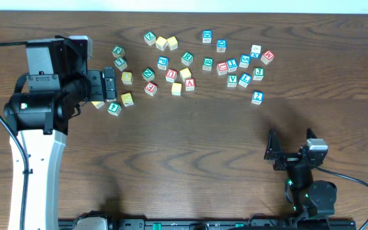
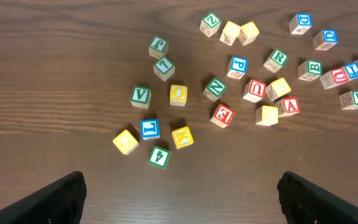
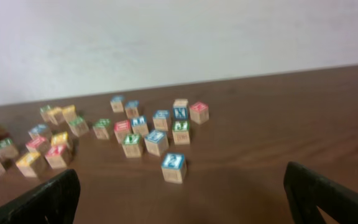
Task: Spell out CORL
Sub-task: 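Raise both arms and move grippers over the block pile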
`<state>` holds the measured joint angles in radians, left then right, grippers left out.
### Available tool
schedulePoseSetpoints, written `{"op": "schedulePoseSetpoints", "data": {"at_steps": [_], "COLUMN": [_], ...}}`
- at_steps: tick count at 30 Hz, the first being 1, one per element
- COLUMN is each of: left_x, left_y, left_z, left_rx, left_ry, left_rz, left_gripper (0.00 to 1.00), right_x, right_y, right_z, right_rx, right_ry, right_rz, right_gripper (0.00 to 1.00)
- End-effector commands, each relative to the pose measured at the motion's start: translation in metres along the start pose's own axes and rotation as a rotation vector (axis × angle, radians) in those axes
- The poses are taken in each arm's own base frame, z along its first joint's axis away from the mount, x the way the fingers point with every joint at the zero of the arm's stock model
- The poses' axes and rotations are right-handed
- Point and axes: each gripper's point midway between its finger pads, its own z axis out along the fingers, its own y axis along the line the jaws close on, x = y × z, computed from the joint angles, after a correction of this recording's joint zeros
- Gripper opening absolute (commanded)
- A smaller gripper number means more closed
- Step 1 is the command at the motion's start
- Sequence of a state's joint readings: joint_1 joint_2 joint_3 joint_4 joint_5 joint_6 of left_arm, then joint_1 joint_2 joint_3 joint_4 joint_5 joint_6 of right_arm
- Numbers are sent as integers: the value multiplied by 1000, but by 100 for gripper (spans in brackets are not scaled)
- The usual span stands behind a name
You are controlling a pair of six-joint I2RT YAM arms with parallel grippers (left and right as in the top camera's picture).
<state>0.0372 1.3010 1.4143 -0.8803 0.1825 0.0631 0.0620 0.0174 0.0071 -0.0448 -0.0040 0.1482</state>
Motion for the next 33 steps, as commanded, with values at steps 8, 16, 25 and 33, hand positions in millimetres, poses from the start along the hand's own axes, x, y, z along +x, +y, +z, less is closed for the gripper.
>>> {"op": "schedulePoseSetpoints", "data": {"at_steps": [8,16,25,33], "left_x": [-20,-24,-25,-34], "left_y": [-3,-3,-3,-3], "left_z": [-4,-4,-4,-5], "left_rx": [10,10,14,17], "left_ry": [-68,-87,-90,-125], "left_rz": [1,-1,-73,-95], "left_gripper": [98,97,98,98], "right_x": [9,-17,-89,-116], "right_y": [-6,10,33,49], "right_z": [1,7,35,77], "right_rx": [34,-43,-100,-143], "right_ry": [38,5,87,266], "right_rz": [-14,64,60,42], "right_gripper": [99,99,99,99]}}
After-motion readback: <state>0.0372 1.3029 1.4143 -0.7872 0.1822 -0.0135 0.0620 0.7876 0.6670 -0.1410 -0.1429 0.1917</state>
